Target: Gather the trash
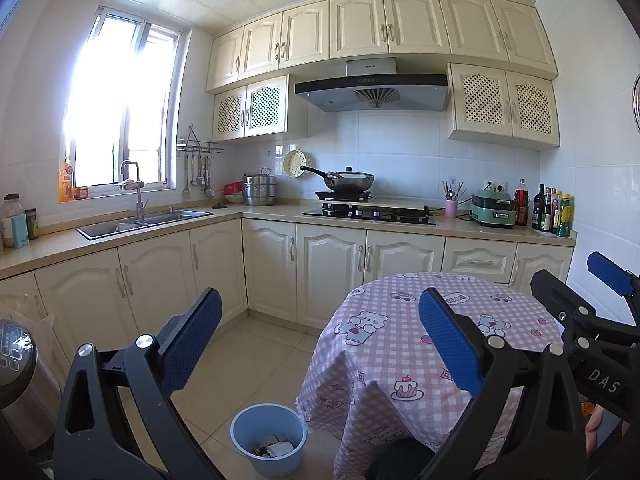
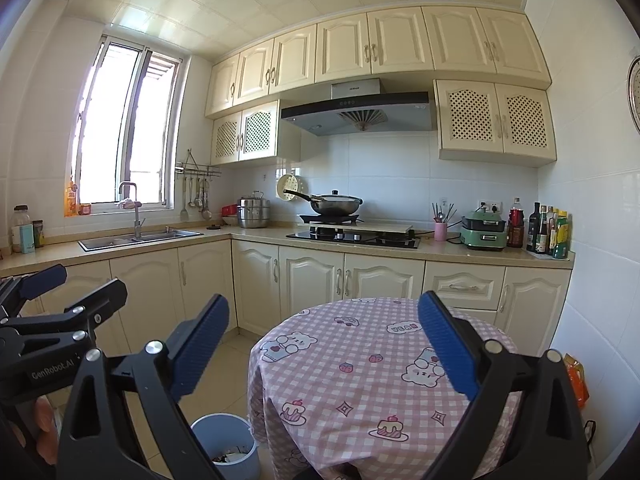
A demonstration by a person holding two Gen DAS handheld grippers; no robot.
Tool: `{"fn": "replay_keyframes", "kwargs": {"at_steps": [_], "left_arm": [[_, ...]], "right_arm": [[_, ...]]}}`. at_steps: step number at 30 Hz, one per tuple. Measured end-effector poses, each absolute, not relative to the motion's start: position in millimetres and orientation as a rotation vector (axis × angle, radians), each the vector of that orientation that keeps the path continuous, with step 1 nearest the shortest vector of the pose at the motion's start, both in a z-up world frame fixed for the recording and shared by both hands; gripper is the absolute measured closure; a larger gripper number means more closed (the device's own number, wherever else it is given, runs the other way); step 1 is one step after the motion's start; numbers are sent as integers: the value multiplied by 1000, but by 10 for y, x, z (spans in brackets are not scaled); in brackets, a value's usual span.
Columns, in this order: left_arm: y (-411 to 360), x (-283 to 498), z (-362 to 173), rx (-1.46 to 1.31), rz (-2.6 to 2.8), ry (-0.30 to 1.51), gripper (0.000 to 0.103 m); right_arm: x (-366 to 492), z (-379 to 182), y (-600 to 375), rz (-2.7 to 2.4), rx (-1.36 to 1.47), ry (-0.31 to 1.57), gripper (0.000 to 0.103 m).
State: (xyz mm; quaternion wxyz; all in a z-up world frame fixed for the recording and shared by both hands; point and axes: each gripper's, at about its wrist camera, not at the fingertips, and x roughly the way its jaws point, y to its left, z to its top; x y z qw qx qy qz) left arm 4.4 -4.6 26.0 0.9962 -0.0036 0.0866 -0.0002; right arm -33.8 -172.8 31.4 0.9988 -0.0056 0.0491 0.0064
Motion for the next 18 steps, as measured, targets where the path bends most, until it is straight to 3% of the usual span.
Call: {"fn": "replay_keyframes", "kwargs": {"at_steps": [18], "left_arm": [[-37, 53, 245, -4, -5, 175, 7]], "right_arm": [[-304, 313, -1713, 13, -12, 98, 9]]}}
